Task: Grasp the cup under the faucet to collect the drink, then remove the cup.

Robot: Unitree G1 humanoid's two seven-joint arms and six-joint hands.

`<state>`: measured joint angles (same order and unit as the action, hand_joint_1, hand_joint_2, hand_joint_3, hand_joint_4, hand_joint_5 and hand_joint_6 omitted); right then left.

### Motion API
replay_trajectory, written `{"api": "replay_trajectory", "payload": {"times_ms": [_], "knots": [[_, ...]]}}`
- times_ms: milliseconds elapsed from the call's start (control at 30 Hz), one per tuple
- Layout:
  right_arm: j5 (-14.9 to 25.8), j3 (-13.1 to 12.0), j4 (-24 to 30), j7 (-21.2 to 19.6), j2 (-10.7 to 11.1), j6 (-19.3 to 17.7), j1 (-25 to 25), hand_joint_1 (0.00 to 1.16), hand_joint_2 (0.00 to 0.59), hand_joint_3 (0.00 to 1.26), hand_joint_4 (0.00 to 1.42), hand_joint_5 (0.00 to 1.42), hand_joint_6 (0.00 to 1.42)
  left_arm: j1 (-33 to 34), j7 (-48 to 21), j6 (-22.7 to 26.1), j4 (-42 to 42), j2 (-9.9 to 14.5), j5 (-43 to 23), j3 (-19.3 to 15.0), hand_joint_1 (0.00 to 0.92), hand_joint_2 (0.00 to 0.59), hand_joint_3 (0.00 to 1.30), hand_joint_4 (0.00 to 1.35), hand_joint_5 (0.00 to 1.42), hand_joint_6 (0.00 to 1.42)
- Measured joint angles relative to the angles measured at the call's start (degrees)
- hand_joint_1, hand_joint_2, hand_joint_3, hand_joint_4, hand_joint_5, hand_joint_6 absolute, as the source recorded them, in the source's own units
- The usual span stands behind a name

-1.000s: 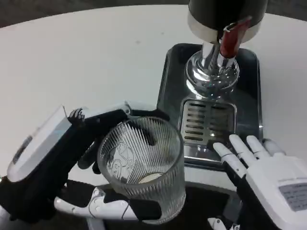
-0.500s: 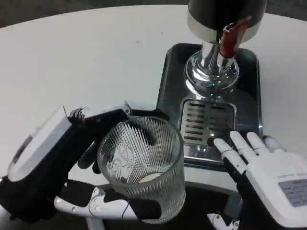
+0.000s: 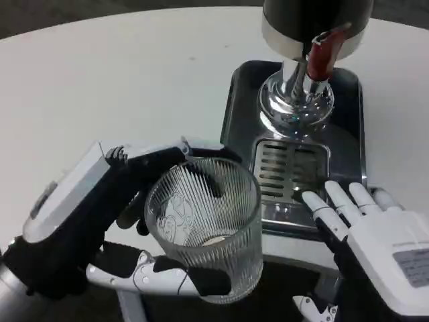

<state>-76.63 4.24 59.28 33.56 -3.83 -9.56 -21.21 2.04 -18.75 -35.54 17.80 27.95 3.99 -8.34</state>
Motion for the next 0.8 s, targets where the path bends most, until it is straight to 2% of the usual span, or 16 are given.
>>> {"api": "replay_trajectory", "payload": {"times_ms": [333, 800], "knots": [[3.9, -3.9, 0.0, -2.3, -0.3, -1.6, -0.8, 0.49, 0.433, 0.09, 0.0, 0.0, 0.0, 3.5, 0.6, 0.8, -3.8, -1.1, 3.3, 0.3, 0.473, 0.047, 0.98, 1.11, 1.3, 1.42], [6.8, -6.8, 0.0, -3.1, -0.6, -4.4, -1.7, 0.49, 0.433, 0.09, 0.0, 0.0, 0.0, 9.4, 3.1, 1.7, -10.7, -1.9, 8.0, 0.8, 0.473, 0.047, 0.98, 1.11, 1.29, 1.42]]}}
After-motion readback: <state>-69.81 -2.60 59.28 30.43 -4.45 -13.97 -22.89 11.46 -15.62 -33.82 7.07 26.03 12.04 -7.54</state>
